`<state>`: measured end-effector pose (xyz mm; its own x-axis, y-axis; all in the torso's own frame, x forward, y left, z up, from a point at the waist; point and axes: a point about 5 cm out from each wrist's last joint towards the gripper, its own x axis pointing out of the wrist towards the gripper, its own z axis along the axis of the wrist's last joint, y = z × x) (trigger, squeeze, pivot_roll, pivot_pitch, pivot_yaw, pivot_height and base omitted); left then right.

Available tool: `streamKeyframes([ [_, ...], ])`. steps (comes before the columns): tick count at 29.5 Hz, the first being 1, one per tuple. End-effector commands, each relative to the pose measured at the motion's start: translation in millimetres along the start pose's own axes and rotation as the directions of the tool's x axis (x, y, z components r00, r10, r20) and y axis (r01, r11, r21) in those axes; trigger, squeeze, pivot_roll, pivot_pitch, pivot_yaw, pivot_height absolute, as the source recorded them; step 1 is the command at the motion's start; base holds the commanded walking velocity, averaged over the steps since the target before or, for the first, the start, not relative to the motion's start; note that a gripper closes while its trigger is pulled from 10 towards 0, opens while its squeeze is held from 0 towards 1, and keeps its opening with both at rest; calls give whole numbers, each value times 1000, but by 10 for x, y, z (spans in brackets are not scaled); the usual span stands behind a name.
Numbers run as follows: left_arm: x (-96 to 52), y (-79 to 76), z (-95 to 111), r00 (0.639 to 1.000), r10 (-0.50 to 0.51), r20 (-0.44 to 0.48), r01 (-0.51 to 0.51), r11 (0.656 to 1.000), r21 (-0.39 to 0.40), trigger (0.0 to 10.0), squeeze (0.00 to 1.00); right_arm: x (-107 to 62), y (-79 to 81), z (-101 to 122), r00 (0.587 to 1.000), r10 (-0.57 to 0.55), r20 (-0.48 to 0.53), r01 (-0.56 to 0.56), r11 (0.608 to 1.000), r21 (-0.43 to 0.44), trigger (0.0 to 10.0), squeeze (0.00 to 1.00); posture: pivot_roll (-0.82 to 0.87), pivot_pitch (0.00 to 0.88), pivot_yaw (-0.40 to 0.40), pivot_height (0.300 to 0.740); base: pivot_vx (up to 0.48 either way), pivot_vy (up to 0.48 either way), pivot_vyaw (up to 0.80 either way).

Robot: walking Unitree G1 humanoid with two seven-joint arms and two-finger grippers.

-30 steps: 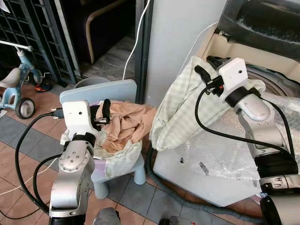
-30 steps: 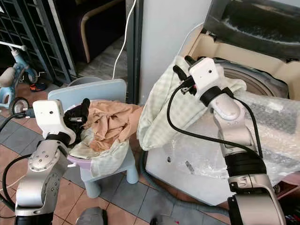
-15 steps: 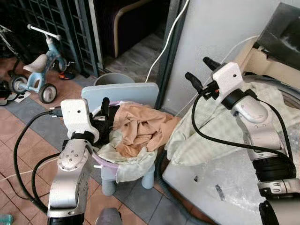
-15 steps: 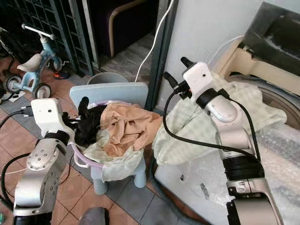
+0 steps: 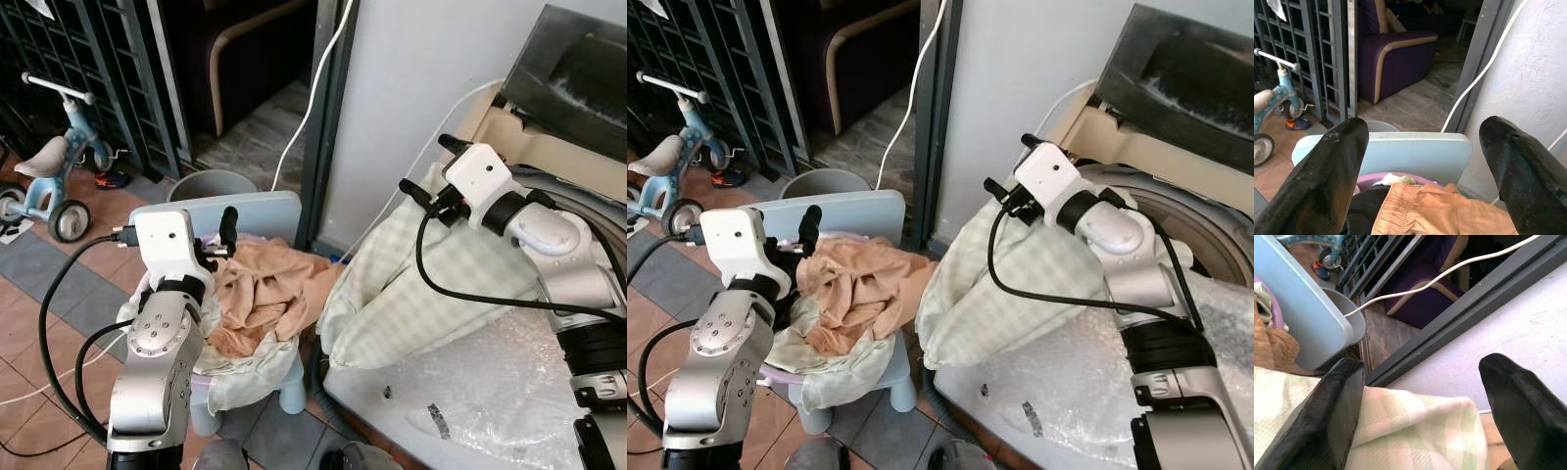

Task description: Clothes washing

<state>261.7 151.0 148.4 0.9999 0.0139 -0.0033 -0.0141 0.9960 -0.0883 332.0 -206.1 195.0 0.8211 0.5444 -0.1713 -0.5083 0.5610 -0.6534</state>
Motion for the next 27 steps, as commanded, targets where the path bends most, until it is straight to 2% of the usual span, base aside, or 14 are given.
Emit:
streamKeyframes([
  [1, -11, -10, 6, 1000, -7, -7, 7, 1000, 4, 10000, 0, -75, -14, -43, 997, 72, -36, -73, 997, -36, 10000, 0, 65, 64, -50, 740, 0, 0, 0],
  [2, -15, -10, -3, 1000, -8, -14, 8, 1000, 1, 10000, 0, -138, -59, -97, 990, 117, -74, -117, 993, 1, 10000, 0, 64, 65, -47, 740, 0, 0, 0],
  [5, -12, -25, -2, 1000, -20, -16, 20, 1000, 3, 10000, 0, -258, -162, -219, 965, 193, -180, -203, 979, -38, 10000, 0, 64, 63, -42, 740, 0, 0, 0],
  [10, -5, -18, 1, 1000, -22, -17, 22, 1000, 5, 10000, 0, -316, -259, -298, 948, 198, -250, -212, 977, -27, 10000, 0, 65, 61, -40, 740, 0, 0, 0],
  [11, -5, -19, 0, 1000, -23, -18, 23, 1000, 6, 10000, 0, -314, -279, -374, 939, 171, -298, -180, 984, -3, 8196, 0, 65, 61, -40, 740, 0, 0, 0],
  [12, -6, -21, -1, 1000, -23, -20, 23, 1000, 6, 10000, 0, -316, -270, -404, 934, 169, -315, -177, 984, 6, 1569, 0, 68, 61, -40, 740, 0, 0, 0],
  [13, -7, -23, -3, 999, -24, -22, 24, 1000, 6, 10000, 0, -324, -231, -445, 925, 186, -332, -187, 982, 28, 0, 0, 68, 61, -40, 740, 0, 0, 0],
  [15, -9, -28, -5, 999, -24, -24, 24, 1000, 7, 10000, 0, -340, -53, -548, 901, 259, -347, -236, 966, 109, 0, 0, 74, 60, -43, 740, 0, 0, 0],
  [16, -9, -28, -5, 999, -24, -24, 24, 1000, 7, 10000, 0, -340, -53, -548, 901, 259, -347, -236, 966, 109, 0, 0, 74, 60, -43, 740, 0, 0, 0],
  [18, -15, -20, -8, 999, -22, -28, 23, 1000, 10, 10000, 0, -321, 94, -672, 888, 280, -365, -216, 954, 207, 0, 0, 77, 58, -43, 740, 0, 0, 0],
  [21, -16, -15, -8, 999, -21, -30, 22, 1000, 12, 10000, 0, -295, 161, -750, 889, 273, -368, -164, 939, 301, 0, 0, 79, 57, -44, 740, 0, 0, 0],
  [24, -17, -12, -15, 999, -22, -35, 23, 1000, 14, 10000, 0, -261, 275, -914, 886, 238, -398, -18, 876, 482, 0, 0, 80, 54, -44, 740, 0, 0, 0],
  [27, -16, -14, -19, 999, -24, -37, 24, 1000, 13, 10000, 0, -252, 352, -968, 884, 232, -405, 39, 827, 560, 0, 0, 81, 53, -45, 740, 0, 0, 0],
])
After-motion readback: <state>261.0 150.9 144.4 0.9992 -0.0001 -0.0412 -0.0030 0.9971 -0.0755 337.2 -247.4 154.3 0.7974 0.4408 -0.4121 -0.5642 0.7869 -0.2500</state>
